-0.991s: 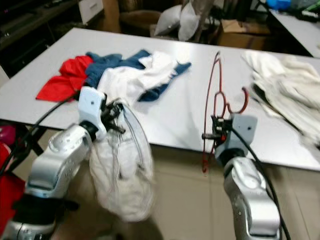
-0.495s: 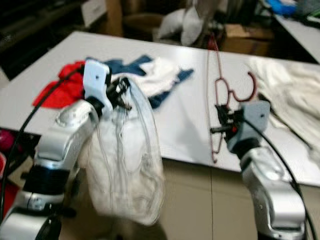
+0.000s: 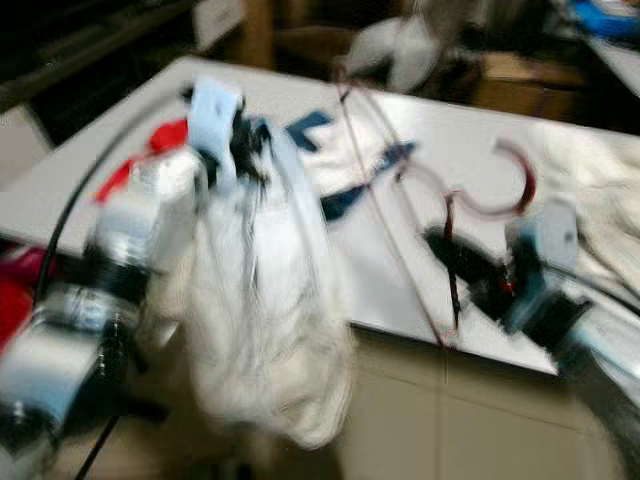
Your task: Hang hanger
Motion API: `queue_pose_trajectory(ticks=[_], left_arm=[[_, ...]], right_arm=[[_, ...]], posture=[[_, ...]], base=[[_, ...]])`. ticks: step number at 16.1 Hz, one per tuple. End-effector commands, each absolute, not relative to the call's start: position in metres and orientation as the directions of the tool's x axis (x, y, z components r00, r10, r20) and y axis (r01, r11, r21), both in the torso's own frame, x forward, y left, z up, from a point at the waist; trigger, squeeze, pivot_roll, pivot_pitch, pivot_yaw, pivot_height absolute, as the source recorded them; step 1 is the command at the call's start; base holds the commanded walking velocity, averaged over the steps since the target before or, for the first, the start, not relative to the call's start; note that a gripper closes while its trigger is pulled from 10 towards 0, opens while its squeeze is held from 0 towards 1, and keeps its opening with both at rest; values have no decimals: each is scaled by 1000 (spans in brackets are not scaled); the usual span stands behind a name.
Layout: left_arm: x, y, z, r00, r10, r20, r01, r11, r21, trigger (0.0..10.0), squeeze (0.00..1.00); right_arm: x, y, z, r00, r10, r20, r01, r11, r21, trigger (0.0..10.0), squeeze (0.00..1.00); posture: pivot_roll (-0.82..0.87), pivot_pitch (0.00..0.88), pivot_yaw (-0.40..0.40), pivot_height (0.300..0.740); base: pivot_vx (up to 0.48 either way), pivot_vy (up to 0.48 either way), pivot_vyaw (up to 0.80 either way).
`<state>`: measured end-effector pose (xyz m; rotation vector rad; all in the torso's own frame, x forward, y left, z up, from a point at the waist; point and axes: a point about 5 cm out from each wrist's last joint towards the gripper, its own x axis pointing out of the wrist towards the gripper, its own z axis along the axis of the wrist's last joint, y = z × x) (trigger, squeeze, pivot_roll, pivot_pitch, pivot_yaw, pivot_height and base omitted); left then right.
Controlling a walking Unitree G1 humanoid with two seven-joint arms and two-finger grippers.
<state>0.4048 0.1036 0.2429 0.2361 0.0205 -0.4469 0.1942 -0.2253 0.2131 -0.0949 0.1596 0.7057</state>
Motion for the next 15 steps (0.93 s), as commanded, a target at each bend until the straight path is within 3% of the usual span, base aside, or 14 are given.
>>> queue_pose_trajectory(ticks=[1, 4, 9, 12, 15], left_arm=[[408, 98, 284, 902, -423, 82, 387, 879, 277, 10000, 0], [418, 88, 313, 914, -382, 139, 322, 889, 325, 10000, 0], [422, 82, 336, 915, -342, 212, 275, 916, 293, 10000, 0], [415, 60, 354, 853, -454, 256, 391, 882, 264, 10000, 0], [409, 45, 360, 803, -531, 270, 475, 844, 249, 10000, 0]], right_arm=[[185, -224, 223, 707, 686, -171, -700, 713, -32, 10000, 0], [160, -223, 217, 576, 759, -304, -785, 617, 55, 10000, 0], [149, -218, 213, 480, 790, -382, -826, 553, 107, 10000, 0], [159, -211, 196, 475, 751, -459, -817, 570, 86, 10000, 0], [175, -202, 191, 519, 738, -432, -804, 593, 47, 10000, 0]], posture=[[-52, 0, -3, 740], [-59, 0, 5, 740], [-60, 0, 2, 740], [-61, 0, -2, 740], [-52, 0, -14, 740]], base=[[0, 0, 0], [0, 0, 0], [0, 0, 0], [0, 0, 0], [0, 0, 0]])
